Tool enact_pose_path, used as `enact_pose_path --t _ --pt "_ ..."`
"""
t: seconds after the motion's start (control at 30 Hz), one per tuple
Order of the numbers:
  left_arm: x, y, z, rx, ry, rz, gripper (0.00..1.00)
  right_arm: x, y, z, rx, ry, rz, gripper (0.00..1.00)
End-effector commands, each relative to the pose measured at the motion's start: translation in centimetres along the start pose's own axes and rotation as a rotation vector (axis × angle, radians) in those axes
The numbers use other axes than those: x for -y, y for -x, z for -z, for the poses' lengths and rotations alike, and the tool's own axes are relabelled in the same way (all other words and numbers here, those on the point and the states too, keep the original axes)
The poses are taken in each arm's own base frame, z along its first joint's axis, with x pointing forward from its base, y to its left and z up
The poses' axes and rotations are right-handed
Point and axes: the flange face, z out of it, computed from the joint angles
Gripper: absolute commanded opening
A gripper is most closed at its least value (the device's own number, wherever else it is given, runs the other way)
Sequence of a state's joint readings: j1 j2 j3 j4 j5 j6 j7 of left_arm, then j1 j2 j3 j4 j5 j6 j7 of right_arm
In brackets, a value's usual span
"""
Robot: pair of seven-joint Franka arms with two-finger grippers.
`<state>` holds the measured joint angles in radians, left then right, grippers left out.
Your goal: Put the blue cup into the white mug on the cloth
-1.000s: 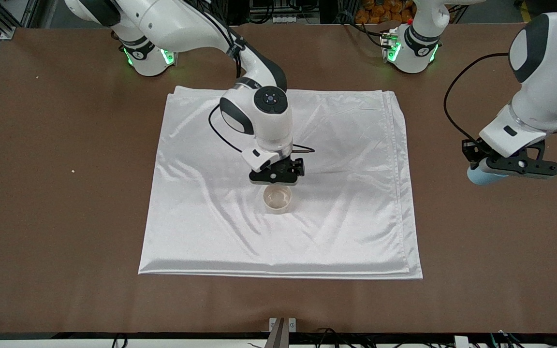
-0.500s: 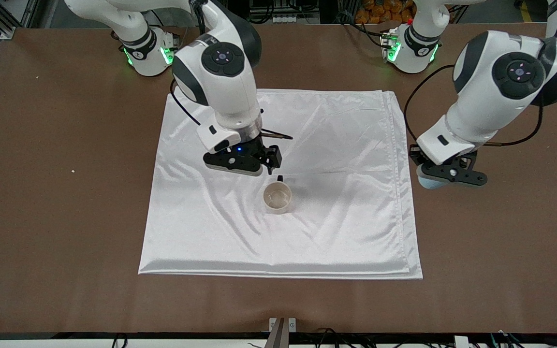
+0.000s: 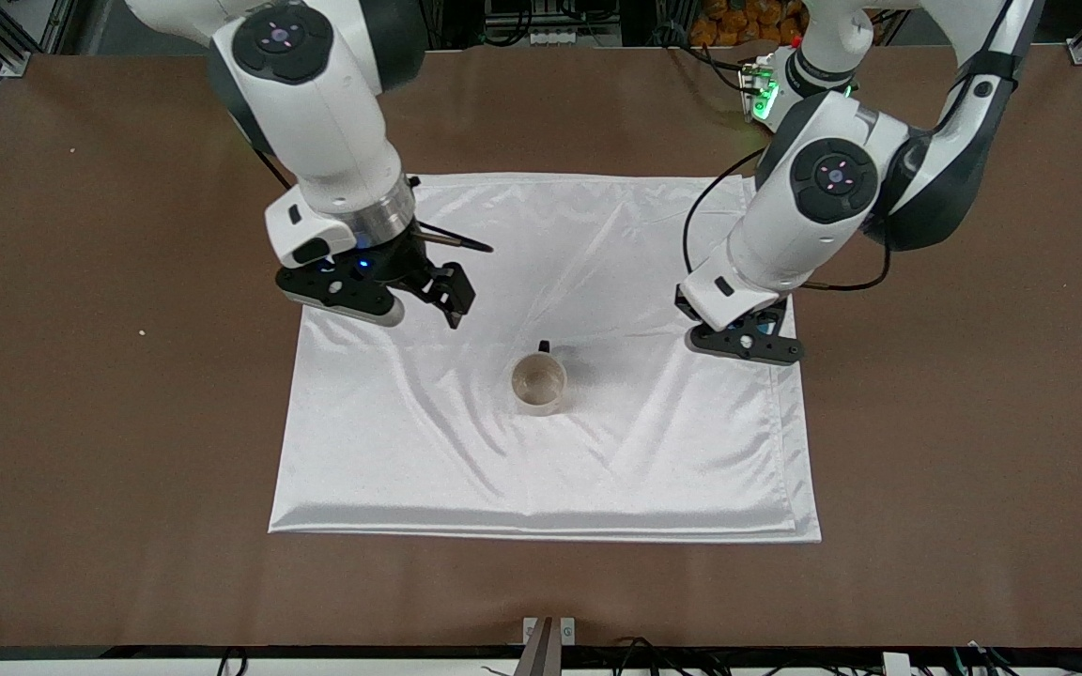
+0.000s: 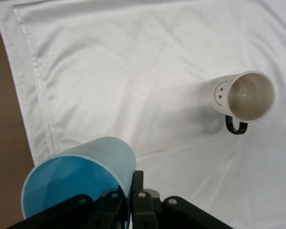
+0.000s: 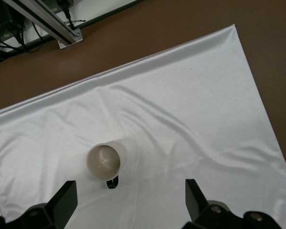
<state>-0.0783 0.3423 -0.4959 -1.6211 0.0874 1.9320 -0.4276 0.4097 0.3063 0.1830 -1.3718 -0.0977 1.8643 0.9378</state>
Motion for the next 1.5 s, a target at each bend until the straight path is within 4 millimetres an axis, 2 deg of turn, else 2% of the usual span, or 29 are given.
enact_pose_path --t 0.0,0.13,0.27,0.57,0.83,0.93,1.0,1.13,1.3,1.4,1.47 --pt "-3.3 -0.9 -0.8 0.014 0.050 0.055 0.00 -4.2 -1.2 3.0 0.034 0.000 0.034 1.00" --pt "-6.2 -0.5 -2.3 0.018 0.076 0.062 0.00 -7.3 -2.8 4.7 0.040 0.002 0.067 1.00" --pt "-8.2 -0.6 -3.7 -0.012 0.089 0.076 0.00 -10.0 -4.0 5.9 0.024 0.007 0.090 1.00" --pt "-13.3 -2.7 -7.1 -0.045 0.122 0.127 0.00 -16.4 -7.3 6.4 0.055 0.059 0.141 1.00" --pt "-17.1 -2.8 -8.3 -0.088 0.166 0.123 0.00 -19.8 -8.6 6.7 0.095 0.087 0.210 1.00" --pt "-18.6 -2.9 -9.8 -0.101 0.186 0.118 0.00 -20.7 -9.1 6.7 0.102 0.092 0.216 1.00" --pt "-19.6 -2.7 -11.5 -0.101 0.183 0.108 0.00 -21.6 -9.6 6.8 0.102 0.093 0.235 1.00" --pt "-20.0 -3.0 -13.0 -0.138 0.161 0.105 0.00 -23.1 -10.5 7.2 0.098 0.091 0.267 1.00" --pt "-19.7 -3.3 -13.2 -0.144 0.152 0.101 0.00 -23.4 -10.5 7.3 0.100 0.093 0.267 1.00" --pt "-19.5 -3.5 -13.2 -0.150 0.151 0.098 0.00 -24.2 -10.9 7.4 0.105 0.097 0.256 1.00" --pt "-19.4 -3.7 -13.9 -0.153 0.153 0.099 0.00 -24.6 -10.9 7.7 0.103 0.098 0.250 1.00"
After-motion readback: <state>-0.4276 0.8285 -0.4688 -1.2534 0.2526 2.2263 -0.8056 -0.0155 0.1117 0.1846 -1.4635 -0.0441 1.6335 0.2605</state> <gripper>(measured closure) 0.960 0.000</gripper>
